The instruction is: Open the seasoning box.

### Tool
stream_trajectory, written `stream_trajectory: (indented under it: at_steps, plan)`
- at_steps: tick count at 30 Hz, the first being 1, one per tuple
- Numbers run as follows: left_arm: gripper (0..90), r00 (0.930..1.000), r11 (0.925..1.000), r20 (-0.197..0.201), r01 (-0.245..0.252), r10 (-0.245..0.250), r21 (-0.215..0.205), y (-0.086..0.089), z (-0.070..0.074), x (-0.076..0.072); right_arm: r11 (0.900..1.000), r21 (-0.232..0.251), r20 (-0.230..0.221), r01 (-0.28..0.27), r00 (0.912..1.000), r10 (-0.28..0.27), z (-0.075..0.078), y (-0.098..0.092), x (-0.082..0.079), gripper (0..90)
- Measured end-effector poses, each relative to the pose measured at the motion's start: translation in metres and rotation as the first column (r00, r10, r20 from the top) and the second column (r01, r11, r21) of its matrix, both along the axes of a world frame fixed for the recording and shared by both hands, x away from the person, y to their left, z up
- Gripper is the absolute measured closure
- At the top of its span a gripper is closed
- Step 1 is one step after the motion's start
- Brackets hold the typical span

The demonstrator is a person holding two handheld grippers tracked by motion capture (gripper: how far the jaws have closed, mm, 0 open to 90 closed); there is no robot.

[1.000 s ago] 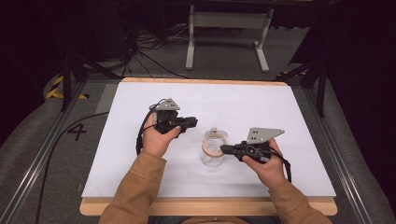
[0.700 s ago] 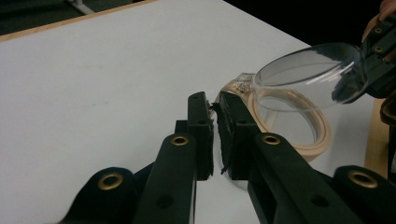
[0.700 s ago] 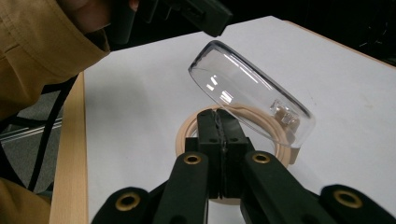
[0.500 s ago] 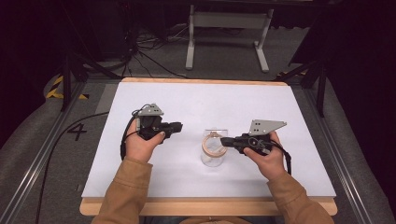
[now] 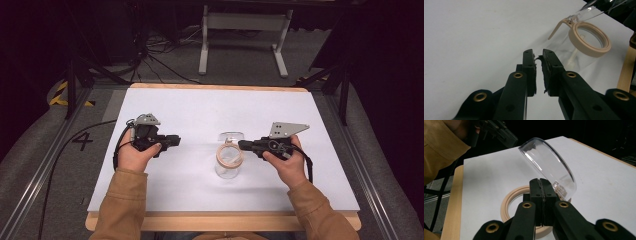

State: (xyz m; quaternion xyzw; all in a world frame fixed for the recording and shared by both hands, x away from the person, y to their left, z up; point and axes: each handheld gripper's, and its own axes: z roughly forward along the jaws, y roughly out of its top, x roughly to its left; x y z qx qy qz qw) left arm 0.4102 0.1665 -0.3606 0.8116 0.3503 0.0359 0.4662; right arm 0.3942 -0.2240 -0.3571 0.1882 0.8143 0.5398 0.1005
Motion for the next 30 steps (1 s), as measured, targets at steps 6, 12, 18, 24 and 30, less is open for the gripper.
stream_trajectory:
  at_steps: [6,12,18,24,30]
  plan:
    - [79.2,0.9995,0.9996,-0.015,0.027,-0.027,0.000,0.001,-0.004,0.001,1.000,0.006,-0.001,0.025,0.9997,-0.025,0.002,-0.004,0.010,90.0]
    - [78.5,0.9991,0.9993,-0.018,0.038,-0.038,-0.001,0.002,-0.005,0.002,0.998,-0.004,-0.014,0.062,0.9980,-0.062,-0.005,-0.005,0.020,90.0]
    - [77.8,0.9992,0.9993,-0.012,0.038,-0.038,0.002,0.001,-0.005,0.001,0.996,0.000,-0.020,0.089,0.9958,-0.089,-0.007,-0.009,0.022,90.0]
    - [77.7,0.9991,0.9992,-0.015,0.039,-0.039,-0.006,0.002,-0.003,-0.001,0.997,0.002,-0.011,0.082,0.9966,-0.082,-0.004,-0.009,0.019,90.0]
    - [74.1,0.9988,0.9988,-0.008,0.048,-0.048,-0.010,0.003,-0.001,0.000,0.996,-0.027,0.010,0.080,0.9968,-0.080,0.005,-0.017,0.011,90.0]
